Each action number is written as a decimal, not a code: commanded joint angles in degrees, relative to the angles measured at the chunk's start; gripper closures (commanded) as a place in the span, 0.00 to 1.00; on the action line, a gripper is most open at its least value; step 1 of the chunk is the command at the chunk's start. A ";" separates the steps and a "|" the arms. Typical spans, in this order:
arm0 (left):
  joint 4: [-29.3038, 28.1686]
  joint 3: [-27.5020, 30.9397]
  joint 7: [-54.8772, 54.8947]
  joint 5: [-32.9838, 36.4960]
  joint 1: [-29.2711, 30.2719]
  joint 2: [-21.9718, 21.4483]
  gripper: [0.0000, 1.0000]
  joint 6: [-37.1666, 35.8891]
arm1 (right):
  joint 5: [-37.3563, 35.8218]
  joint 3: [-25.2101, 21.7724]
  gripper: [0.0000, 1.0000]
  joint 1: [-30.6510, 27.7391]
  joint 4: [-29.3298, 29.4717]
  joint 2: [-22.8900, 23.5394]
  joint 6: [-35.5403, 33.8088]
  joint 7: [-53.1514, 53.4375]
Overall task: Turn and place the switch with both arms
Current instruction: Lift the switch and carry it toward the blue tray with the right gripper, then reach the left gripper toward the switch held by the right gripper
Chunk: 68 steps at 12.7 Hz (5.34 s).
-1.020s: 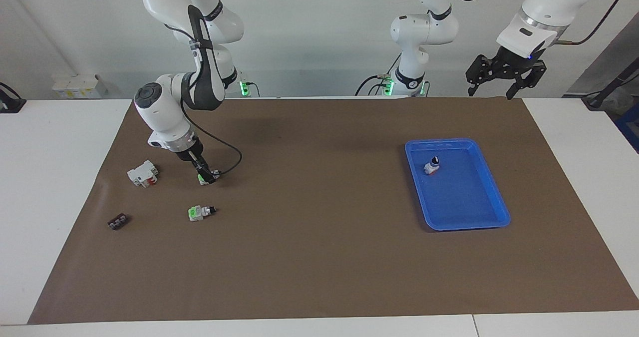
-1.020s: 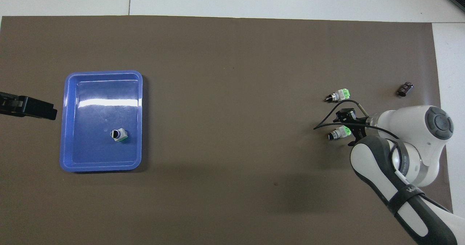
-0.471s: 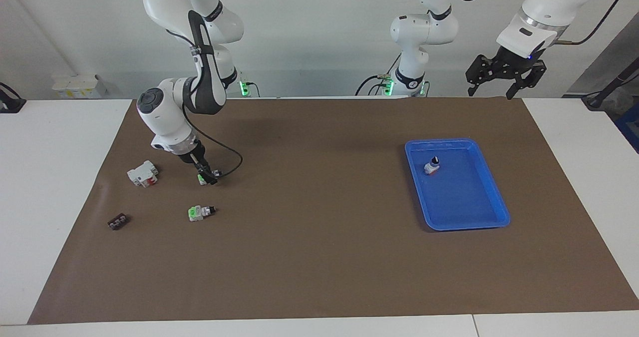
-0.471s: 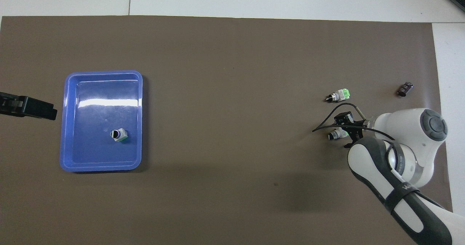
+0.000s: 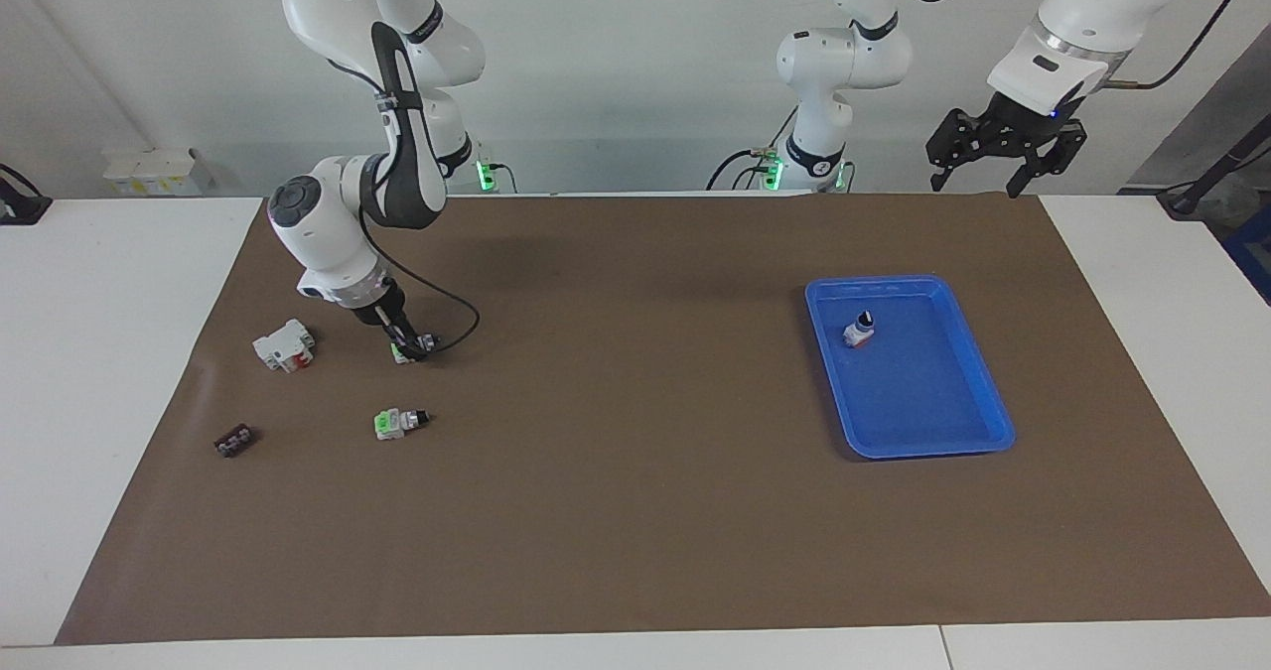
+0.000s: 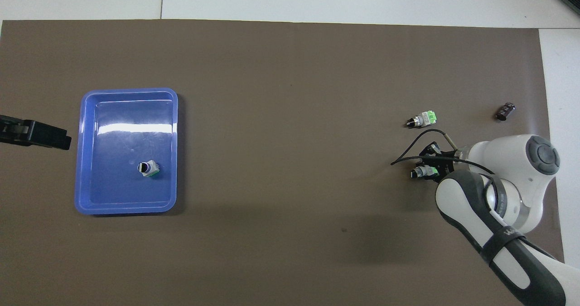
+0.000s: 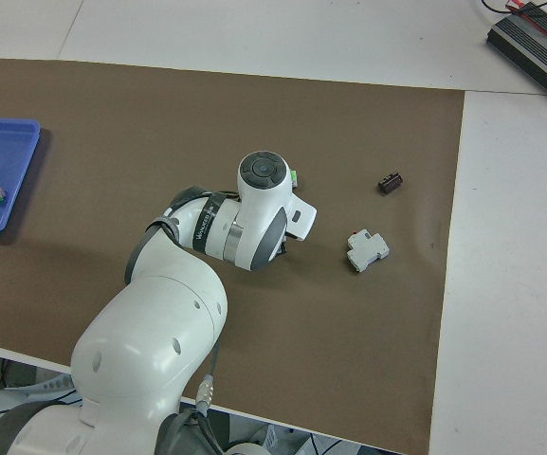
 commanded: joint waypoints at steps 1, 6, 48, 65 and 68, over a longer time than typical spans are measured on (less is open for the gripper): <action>-1.46 0.13 0.14 0.79 -0.02 -1.46 0.00 -0.25 | 3.71 0.27 1.00 0.72 7.62 -0.76 -13.03 2.54; -1.46 0.13 0.14 0.79 -0.02 -1.46 0.00 -0.25 | 19.10 1.50 1.00 6.32 20.65 -1.02 -28.64 18.60; -0.06 -1.28 1.54 -42.71 3.32 0.13 0.20 6.08 | 39.33 11.61 1.00 18.21 46.59 4.51 -21.70 56.18; -9.90 -3.04 1.90 -47.11 -5.12 -4.53 0.57 14.26 | 39.33 11.52 1.00 18.21 46.33 4.51 -21.79 56.18; -10.25 -3.82 1.98 -47.11 -5.21 -4.88 0.58 13.99 | 39.33 11.61 1.00 18.21 46.33 4.51 -21.79 56.18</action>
